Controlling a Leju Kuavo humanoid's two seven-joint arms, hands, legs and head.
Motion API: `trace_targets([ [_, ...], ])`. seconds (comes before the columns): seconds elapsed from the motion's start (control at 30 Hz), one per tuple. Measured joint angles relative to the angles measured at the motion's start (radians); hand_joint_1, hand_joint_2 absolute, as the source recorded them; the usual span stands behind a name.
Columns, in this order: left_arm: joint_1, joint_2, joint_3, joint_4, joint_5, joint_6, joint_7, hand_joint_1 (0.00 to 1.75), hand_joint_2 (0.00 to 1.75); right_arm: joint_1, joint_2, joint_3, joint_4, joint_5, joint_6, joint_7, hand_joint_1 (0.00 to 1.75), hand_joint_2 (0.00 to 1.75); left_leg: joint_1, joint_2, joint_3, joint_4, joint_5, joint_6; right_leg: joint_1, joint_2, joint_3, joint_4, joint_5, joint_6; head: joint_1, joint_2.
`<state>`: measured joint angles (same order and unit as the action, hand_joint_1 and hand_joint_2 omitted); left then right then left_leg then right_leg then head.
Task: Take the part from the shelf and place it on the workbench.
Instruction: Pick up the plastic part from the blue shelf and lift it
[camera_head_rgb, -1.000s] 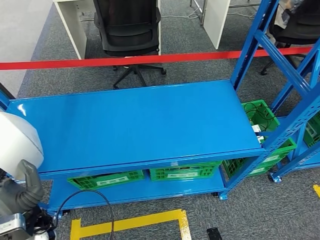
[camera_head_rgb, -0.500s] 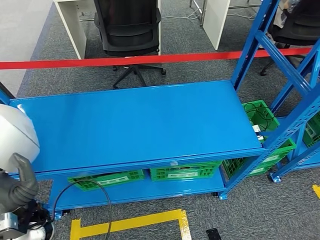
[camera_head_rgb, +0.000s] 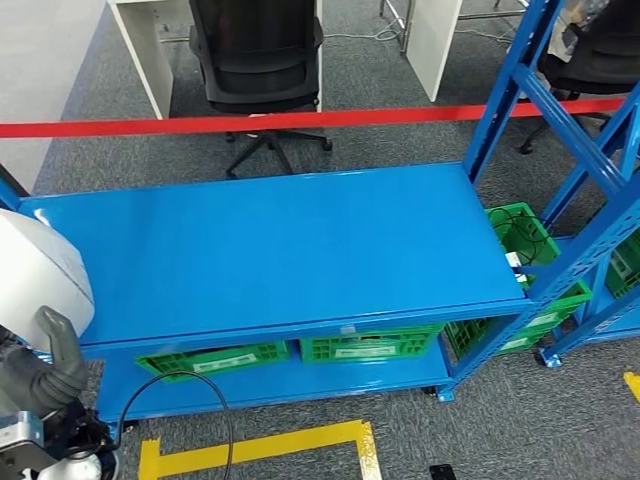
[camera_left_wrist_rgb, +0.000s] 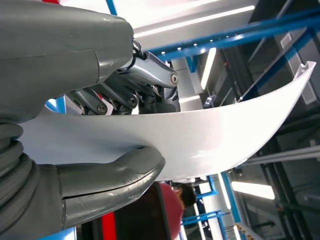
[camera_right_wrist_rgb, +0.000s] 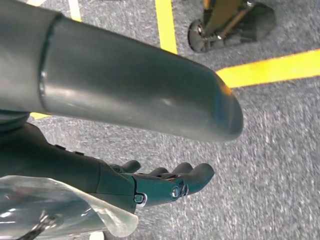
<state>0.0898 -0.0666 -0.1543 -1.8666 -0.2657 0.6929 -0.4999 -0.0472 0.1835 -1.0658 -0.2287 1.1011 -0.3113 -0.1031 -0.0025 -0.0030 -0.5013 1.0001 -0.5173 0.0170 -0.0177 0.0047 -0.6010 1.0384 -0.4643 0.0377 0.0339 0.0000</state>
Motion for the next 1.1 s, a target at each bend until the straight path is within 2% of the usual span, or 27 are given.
trace_targets([
  [0.1, -0.001, -0.016, 0.008, 0.004, -0.023, 0.0, -0.004, 1.75, 1.75, 0.0, -0.003, -0.012, -0.002, -0.006, -0.009, 0.0, 0.0, 0.0, -0.001, 0.0, -0.004, 0.005, -0.005, -0.013, 0.002, 0.002, 0.007, -0.008, -0.01, -0.017, -0.001, 0.0],
  [0.17, -0.002, -0.024, 0.015, 0.006, -0.033, 0.0, -0.006, 1.75, 1.75, -0.001, -0.005, -0.019, -0.004, -0.01, -0.015, -0.001, 0.0, 0.0, 0.001, 0.0, -0.015, 0.038, -0.03, -0.022, -0.001, 0.002, 0.011, -0.011, -0.012, -0.028, -0.004, 0.0],
  [0.2, -0.002, -0.027, 0.018, 0.006, -0.036, 0.0, -0.006, 1.75, 1.75, -0.002, -0.005, -0.022, -0.005, -0.012, -0.017, -0.002, 0.0, 0.0, 0.002, 0.0, -0.037, 0.084, -0.055, -0.027, -0.003, 0.001, 0.013, -0.012, -0.012, -0.033, -0.006, 0.0],
  [0.27, -0.001, -0.032, 0.023, 0.008, -0.038, 0.0, -0.007, 1.75, 1.75, -0.002, -0.005, -0.026, -0.006, -0.013, -0.017, -0.002, 0.0, 0.0, 0.005, 0.0, -0.106, 0.221, -0.111, -0.036, -0.002, 0.0, 0.014, -0.012, -0.014, -0.037, -0.009, 0.0],
  [0.3, 0.001, -0.034, 0.026, 0.009, -0.038, 0.0, -0.007, 1.75, 1.75, -0.002, -0.005, -0.028, -0.006, -0.014, -0.018, -0.002, 0.0, 0.0, 0.006, 0.0, -0.137, 0.275, -0.125, -0.037, -0.002, 0.0, 0.015, -0.012, -0.015, -0.038, -0.009, 0.0],
  [0.33, 0.003, -0.035, 0.028, 0.01, -0.038, 0.0, -0.007, 1.75, 1.75, -0.002, -0.005, -0.03, -0.007, -0.014, -0.018, -0.002, 0.0, 0.0, 0.006, 0.0, -0.153, 0.299, -0.119, -0.037, -0.001, 0.0, 0.016, -0.012, -0.016, -0.039, -0.009, 0.0],
  [0.37, 0.003, -0.037, 0.029, 0.01, -0.038, 0.0, -0.007, 1.75, 1.75, -0.002, -0.005, -0.031, -0.007, -0.014, -0.018, -0.002, 0.0, 0.0, 0.006, 0.0, -0.152, 0.283, -0.092, -0.035, -0.001, 0.001, 0.018, -0.012, -0.016, -0.039, -0.009, 0.0],
  [0.43, 0.003, -0.039, 0.031, 0.01, -0.038, 0.0, -0.007, 1.75, 1.75, -0.002, -0.005, -0.034, -0.008, -0.015, -0.019, -0.002, 0.0, 0.0, 0.005, 0.0, -0.107, 0.16, -0.009, -0.026, -0.001, 0.003, 0.023, -0.012, -0.017, -0.038, -0.009, 0.0],
  [0.47, 0.003, -0.041, 0.033, 0.01, -0.038, 0.0, -0.007, 1.75, 1.75, -0.002, -0.005, -0.035, -0.008, -0.015, -0.019, -0.003, 0.0, 0.0, 0.003, 0.0, -0.082, 0.097, 0.022, -0.021, 0.001, 0.003, 0.024, -0.012, -0.017, -0.035, -0.009, 0.0],
  [0.5, 0.003, -0.043, 0.034, 0.01, -0.039, 0.0, -0.007, 1.75, 1.75, -0.002, -0.005, -0.035, -0.008, -0.015, -0.021, -0.003, 0.0, 0.0, 0.001, 0.0, -0.064, 0.051, 0.038, -0.016, 0.003, 0.003, 0.023, -0.011, -0.016, -0.032, -0.009, 0.0],
  [0.53, 0.003, -0.045, 0.037, 0.01, -0.041, 0.0, -0.006, 1.75, 1.75, -0.002, -0.005, -0.036, -0.008, -0.016, -0.022, -0.004, 0.0, 0.0, -0.001, 0.0, -0.057, 0.03, 0.041, -0.013, 0.004, 0.003, 0.021, -0.011, -0.014, -0.027, -0.008, 0.0],
  [0.63, 0.003, -0.056, 0.048, 0.01, -0.047, 0.0, -0.007, 1.75, 1.75, -0.002, -0.005, -0.042, -0.008, -0.016, -0.028, -0.007, 0.0, 0.0, 0.001, 0.001, -0.059, 0.016, 0.047, -0.002, 0.004, 0.001, 0.014, -0.011, -0.015, -0.01, -0.008, 0.0],
  [0.67, 0.003, -0.06, 0.051, 0.01, -0.049, 0.0, -0.009, 1.75, 1.75, -0.002, -0.005, -0.044, -0.009, -0.015, -0.029, -0.008, 0.0, 0.0, 0.004, 0.002, -0.061, 0.011, 0.053, 0.004, 0.005, 0.0, 0.007, 0.004, -0.033, -0.006, -0.007, 0.0],
  [0.7, 0.002, -0.065, 0.054, 0.011, -0.049, 0.0, -0.011, 1.75, 1.75, -0.002, -0.005, -0.045, -0.009, -0.015, -0.03, -0.01, 0.0, 0.0, 0.006, 0.003, -0.065, 0.006, 0.059, 0.01, 0.005, 0.0, -0.007, 0.038, -0.063, -0.003, -0.005, 0.0],
  [0.77, 0.002, -0.074, 0.059, 0.011, -0.052, 0.0, -0.018, 1.75, 1.75, -0.002, -0.005, -0.046, -0.01, -0.011, -0.031, -0.011, 0.0, 0.0, 0.005, 0.006, -0.077, 0.006, 0.068, 0.018, 0.004, 0.0, -0.052, 0.157, -0.141, 0.002, -0.002, 0.0],
  [0.8, 0.002, -0.078, 0.063, 0.012, -0.054, 0.0, -0.021, 1.75, 1.75, -0.002, -0.005, -0.047, -0.01, -0.009, -0.031, -0.012, 0.0, 0.0, 0.004, 0.007, -0.084, 0.007, 0.073, 0.019, 0.004, 0.0, -0.071, 0.215, -0.169, 0.004, -0.002, 0.0],
  [0.83, 0.002, -0.082, 0.068, 0.012, -0.058, 0.0, -0.026, 1.75, 1.75, -0.002, -0.005, -0.047, -0.011, -0.005, -0.031, -0.012, 0.0, 0.0, 0.003, 0.007, -0.091, 0.007, 0.078, 0.019, 0.004, 0.0, -0.077, 0.248, -0.179, 0.005, -0.002, 0.0],
  [0.87, 0.002, -0.087, 0.073, 0.013, -0.065, 0.0, -0.031, 1.75, 1.75, -0.002, -0.005, -0.048, -0.011, -0.002, -0.031, -0.012, 0.0, 0.0, 0.003, 0.007, -0.098, 0.009, 0.083, 0.018, 0.004, 0.0, -0.064, 0.243, -0.169, 0.006, -0.001, 0.0],
  [0.9, 0.002, -0.091, 0.079, 0.013, -0.072, 0.0, -0.037, 1.75, 1.75, -0.002, -0.005, -0.048, -0.011, 0.001, -0.031, -0.012, 0.0, 0.0, 0.003, 0.007, -0.105, 0.011, 0.087, 0.017, 0.004, -0.001, -0.032, 0.2, -0.145, 0.006, -0.002, 0.0],
  [0.93, 0.002, -0.095, 0.085, 0.014, -0.081, 0.0, -0.043, 1.75, 1.75, -0.003, -0.005, -0.049, -0.011, 0.003, -0.031, -0.012, 0.0, 0.0, 0.003, 0.007, -0.11, 0.014, 0.09, 0.014, 0.004, -0.001, 0.015, 0.13, -0.116, 0.004, -0.001, 0.0],
  [0.97, 0.002, -0.099, 0.09, 0.014, -0.091, 0.0, -0.05, 1.75, 1.75, -0.004, -0.005, -0.049, -0.011, 0.005, -0.031, -0.012, 0.0, 0.0, 0.002, 0.007, -0.115, 0.017, 0.094, 0.011, 0.005, -0.001, 0.061, 0.058, -0.1, 0.003, -0.001, 0.0],
  [1.0, 0.001, -0.105, 0.098, 0.014, -0.103, 0.0, -0.058, 1.75, 1.75, -0.005, -0.005, -0.048, -0.011, 0.007, -0.031, -0.012, 0.0, 0.0, 0.001, 0.007, -0.119, 0.02, 0.097, 0.006, 0.005, -0.001, 0.094, 0.006, -0.087, 0.0, -0.002, 0.0],
  [1.03, -0.001, -0.111, 0.106, 0.014, -0.115, 0.0, -0.067, 1.75, 1.75, -0.007, -0.004, -0.048, -0.011, 0.01, -0.03, -0.012, 0.0, 0.0, -0.001, 0.007, -0.122, 0.023, 0.102, 0.0, 0.006, 0.0, 0.109, -0.024, -0.085, -0.002, -0.002, 0.0],
  [1.1, -0.005, -0.127, 0.125, 0.014, -0.148, 0.0, -0.089, 1.75, 1.75, -0.006, -0.002, -0.048, -0.011, 0.016, -0.029, -0.012, 0.0, 0.0, -0.002, 0.007, -0.125, 0.023, 0.112, -0.011, 0.007, 0.002, 0.102, -0.031, -0.079, -0.01, -0.003, 0.0],
])
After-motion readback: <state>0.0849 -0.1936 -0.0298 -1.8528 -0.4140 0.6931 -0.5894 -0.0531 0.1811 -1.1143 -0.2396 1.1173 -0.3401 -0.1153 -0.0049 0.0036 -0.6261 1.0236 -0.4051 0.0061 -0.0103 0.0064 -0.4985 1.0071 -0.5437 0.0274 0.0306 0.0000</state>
